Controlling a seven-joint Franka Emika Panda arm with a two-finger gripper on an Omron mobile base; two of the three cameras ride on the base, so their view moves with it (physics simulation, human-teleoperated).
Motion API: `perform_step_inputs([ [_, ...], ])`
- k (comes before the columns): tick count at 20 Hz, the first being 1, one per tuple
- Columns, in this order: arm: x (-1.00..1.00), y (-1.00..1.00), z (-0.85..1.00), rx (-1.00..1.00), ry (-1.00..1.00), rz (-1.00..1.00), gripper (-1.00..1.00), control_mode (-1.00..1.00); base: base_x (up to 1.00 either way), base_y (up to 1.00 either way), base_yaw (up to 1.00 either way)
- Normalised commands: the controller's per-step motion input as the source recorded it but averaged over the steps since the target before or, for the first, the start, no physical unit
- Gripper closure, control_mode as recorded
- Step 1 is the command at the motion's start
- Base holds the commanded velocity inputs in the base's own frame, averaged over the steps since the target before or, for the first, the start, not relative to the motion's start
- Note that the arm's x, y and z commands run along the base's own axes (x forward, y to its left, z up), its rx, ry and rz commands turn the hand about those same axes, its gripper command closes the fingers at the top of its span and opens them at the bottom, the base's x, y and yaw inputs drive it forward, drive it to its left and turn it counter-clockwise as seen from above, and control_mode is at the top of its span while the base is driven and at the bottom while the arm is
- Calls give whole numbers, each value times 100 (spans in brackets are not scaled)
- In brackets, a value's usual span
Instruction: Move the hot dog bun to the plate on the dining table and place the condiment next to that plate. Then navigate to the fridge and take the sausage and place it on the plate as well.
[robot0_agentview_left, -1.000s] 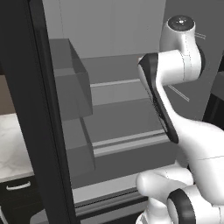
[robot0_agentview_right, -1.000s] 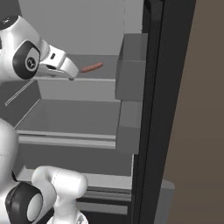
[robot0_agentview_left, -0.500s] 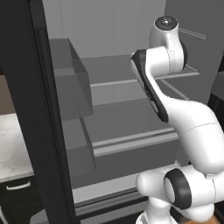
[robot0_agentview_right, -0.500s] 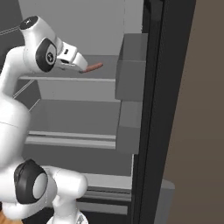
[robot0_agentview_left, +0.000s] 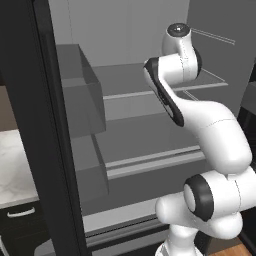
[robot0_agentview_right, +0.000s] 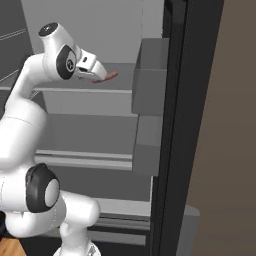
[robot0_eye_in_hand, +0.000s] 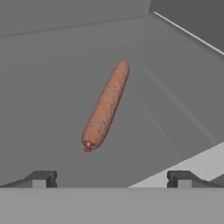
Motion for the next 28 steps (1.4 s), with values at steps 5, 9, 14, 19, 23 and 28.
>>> perform_step_inputs([
  [5, 22, -9, -22, 0, 0, -6, -100, -100, 0, 0, 0],
  [9, 45, -16, -8, 0, 0, -9, -100, -100, 0, 0, 0],
  [14, 54, -13, -8, 0, 0, -8, -100, -100, 0, 0, 0],
  [19, 55, -9, -5, 0, 0, -6, -100, -100, 0, 0, 0],
  [23, 52, -4, -4, 0, 0, -5, -100, -100, 0, 0, 0],
  [28, 24, 0, -10, 0, 0, -2, -100, -100, 0, 0, 0],
])
